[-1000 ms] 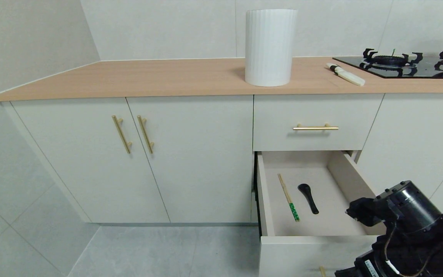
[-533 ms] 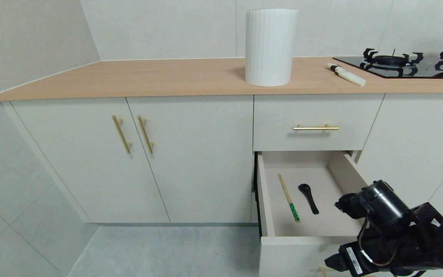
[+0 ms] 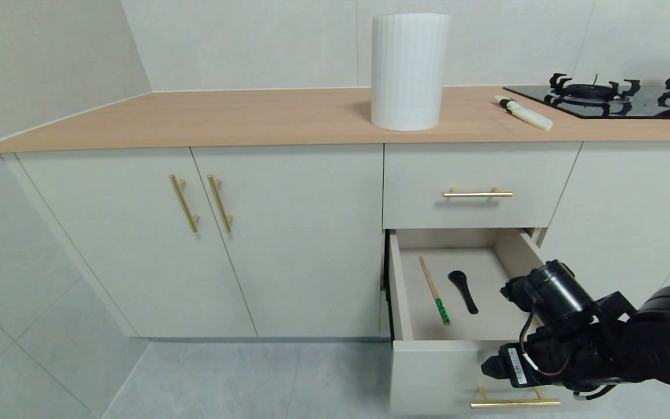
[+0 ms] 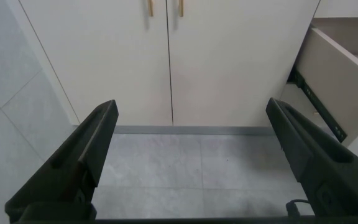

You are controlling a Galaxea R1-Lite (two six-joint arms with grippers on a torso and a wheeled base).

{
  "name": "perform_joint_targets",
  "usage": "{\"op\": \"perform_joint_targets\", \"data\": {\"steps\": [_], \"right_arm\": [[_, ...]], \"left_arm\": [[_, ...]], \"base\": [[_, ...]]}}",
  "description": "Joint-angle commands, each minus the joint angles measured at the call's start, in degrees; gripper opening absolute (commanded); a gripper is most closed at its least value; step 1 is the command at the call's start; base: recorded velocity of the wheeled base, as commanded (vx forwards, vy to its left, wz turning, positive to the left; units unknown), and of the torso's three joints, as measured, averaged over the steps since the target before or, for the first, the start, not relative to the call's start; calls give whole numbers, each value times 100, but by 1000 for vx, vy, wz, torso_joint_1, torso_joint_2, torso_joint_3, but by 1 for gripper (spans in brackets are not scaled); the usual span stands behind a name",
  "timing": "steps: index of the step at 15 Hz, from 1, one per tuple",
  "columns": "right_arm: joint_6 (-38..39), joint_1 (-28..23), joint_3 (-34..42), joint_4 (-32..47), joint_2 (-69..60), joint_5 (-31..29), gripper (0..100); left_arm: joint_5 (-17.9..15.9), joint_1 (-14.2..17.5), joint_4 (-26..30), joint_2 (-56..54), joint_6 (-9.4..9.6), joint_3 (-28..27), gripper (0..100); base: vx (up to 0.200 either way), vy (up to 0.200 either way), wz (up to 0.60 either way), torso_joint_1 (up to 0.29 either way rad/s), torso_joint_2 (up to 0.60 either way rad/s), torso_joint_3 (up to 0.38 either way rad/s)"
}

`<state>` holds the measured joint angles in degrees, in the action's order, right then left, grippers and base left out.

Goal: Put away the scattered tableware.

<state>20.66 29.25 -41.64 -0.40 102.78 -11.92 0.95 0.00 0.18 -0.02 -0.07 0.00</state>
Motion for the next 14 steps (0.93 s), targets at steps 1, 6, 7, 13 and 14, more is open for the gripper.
{"op": "perform_joint_targets", "data": {"steps": [1, 6, 7, 13, 14], "right_arm": [[-10, -103, -10, -136, 172, -12, 100], [-62, -358, -283, -601, 568, -12, 100], [-71, -376, -362, -601, 603, -12, 100], [-616, -499, -1338, -601, 990, -3, 100], [-642, -499, -1390, -601, 1025, -3, 100]], "left_arm": [[2, 0, -1, 2, -1, 0, 100], [2, 0, -1, 2, -1, 0, 100], [2, 0, -1, 2, -1, 0, 100], [2, 0, -1, 2, -1, 0, 100], [2, 0, -1, 2, -1, 0, 100]], "base": [[0, 0, 0, 0, 0, 0], [0, 0, 0, 0, 0, 0], [0, 0, 0, 0, 0, 0], [0, 0, 0, 0, 0, 0], [0, 0, 0, 0, 0, 0]]}}
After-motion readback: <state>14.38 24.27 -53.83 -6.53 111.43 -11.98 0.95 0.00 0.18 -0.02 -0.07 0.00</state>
